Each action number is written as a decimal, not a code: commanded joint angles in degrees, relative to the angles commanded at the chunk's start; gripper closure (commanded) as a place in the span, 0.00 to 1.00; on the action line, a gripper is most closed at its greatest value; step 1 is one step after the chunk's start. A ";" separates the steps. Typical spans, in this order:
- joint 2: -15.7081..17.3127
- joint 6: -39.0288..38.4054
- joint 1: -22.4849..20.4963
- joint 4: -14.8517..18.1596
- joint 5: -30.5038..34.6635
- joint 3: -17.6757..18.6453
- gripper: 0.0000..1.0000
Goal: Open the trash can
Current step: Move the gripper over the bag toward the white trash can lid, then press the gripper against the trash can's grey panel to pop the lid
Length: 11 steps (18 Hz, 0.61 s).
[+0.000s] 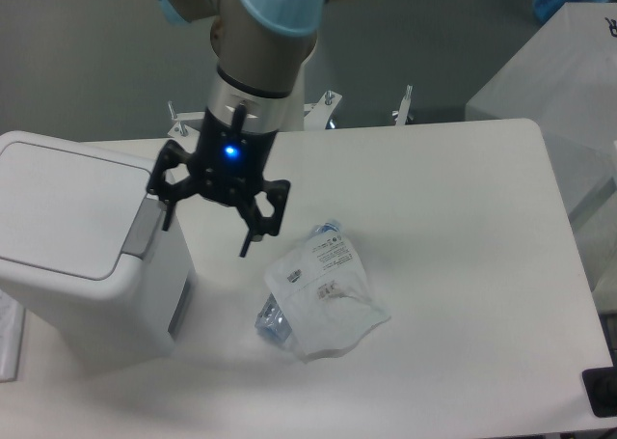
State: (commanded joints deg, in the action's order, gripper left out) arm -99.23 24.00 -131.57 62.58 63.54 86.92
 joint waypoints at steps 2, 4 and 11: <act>-0.70 0.09 0.09 0.00 0.09 0.18 0.00; -0.79 0.17 0.26 -0.09 0.09 0.35 0.00; -0.79 0.26 0.62 -0.62 0.35 1.14 0.00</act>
State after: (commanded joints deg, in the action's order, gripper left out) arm -100.02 24.26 -130.96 61.96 63.90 88.07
